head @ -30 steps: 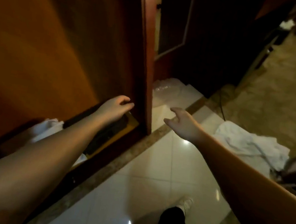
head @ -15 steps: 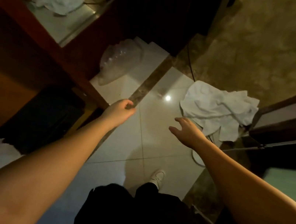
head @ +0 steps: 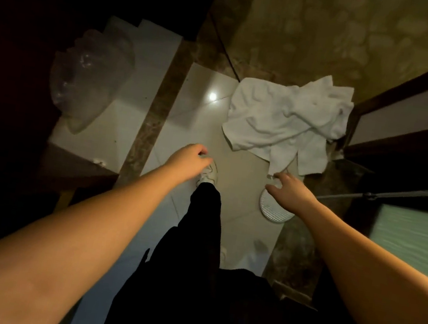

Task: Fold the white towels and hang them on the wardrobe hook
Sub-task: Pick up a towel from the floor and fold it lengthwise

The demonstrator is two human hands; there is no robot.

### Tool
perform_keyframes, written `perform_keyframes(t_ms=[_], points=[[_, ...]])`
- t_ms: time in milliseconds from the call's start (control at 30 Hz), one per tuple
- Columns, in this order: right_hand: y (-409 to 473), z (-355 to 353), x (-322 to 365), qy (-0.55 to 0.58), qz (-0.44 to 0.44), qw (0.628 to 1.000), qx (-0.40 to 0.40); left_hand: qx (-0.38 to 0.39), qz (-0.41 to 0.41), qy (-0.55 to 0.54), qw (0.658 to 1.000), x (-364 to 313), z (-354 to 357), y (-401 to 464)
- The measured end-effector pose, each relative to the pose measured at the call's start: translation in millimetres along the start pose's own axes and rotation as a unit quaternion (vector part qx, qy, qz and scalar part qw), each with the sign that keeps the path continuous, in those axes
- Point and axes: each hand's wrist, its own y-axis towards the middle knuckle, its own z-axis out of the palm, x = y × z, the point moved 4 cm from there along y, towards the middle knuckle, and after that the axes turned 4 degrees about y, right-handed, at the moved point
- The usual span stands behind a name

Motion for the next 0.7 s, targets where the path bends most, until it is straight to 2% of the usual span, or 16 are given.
perform_keyframes(t_ms=[167,333,567,700], points=[[86.8,-20.2,-2.4,0.044,0.055,0.997,0.025,0.059,-0.002,0.043,0.997,-19.9,-10.9,109.4],[181.1,-20.3,5.9,0.086,0.055,0.994,0.045,0.087,-0.016,0.059,0.994,-16.4,-15.4,210.6],[330.5,15.4,-13.1,0.063,0.031,0.994,0.081,0.115,-0.079,0.035,0.990,16.2,32.3,349.1],[411.7,42.9,-26.0,0.012,0.001,0.996,0.089,0.096,-0.129,-0.048,0.986,38.9,76.2,419.2]])
